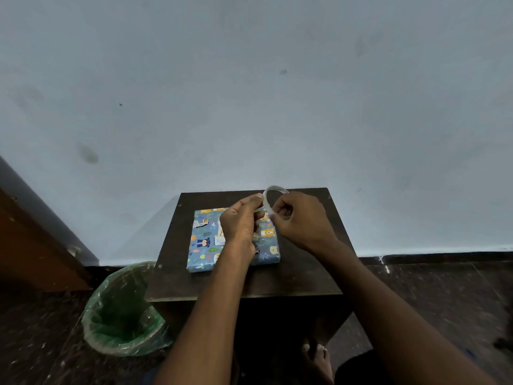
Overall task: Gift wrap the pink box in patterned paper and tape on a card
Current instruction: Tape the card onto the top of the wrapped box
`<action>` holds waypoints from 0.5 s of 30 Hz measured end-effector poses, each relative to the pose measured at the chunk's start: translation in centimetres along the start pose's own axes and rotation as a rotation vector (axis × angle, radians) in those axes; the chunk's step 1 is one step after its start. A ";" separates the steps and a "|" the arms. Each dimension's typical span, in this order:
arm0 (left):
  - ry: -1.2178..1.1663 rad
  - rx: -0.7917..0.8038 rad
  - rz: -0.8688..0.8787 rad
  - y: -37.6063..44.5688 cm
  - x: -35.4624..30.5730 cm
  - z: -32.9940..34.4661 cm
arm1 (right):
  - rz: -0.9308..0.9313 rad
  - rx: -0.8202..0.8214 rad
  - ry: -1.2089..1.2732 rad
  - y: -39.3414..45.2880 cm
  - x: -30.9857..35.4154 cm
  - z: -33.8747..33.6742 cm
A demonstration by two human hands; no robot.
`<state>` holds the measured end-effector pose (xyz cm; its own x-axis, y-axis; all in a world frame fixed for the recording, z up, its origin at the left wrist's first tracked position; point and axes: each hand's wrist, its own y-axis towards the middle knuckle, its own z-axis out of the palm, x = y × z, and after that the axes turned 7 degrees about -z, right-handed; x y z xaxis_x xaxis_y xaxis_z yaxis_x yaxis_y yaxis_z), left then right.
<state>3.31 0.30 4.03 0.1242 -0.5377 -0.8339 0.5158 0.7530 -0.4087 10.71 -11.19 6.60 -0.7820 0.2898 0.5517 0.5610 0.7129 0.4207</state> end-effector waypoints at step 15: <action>0.514 0.028 0.606 0.6 0.7 -0.1 | 0.269 0.006 0.209 0.5 0.0 -0.7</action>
<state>3.58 0.43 3.19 -0.0128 0.2103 -0.9775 0.5053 0.8450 0.1752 11.14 -11.28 7.34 -0.5333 0.3314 0.7783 0.7375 0.6329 0.2359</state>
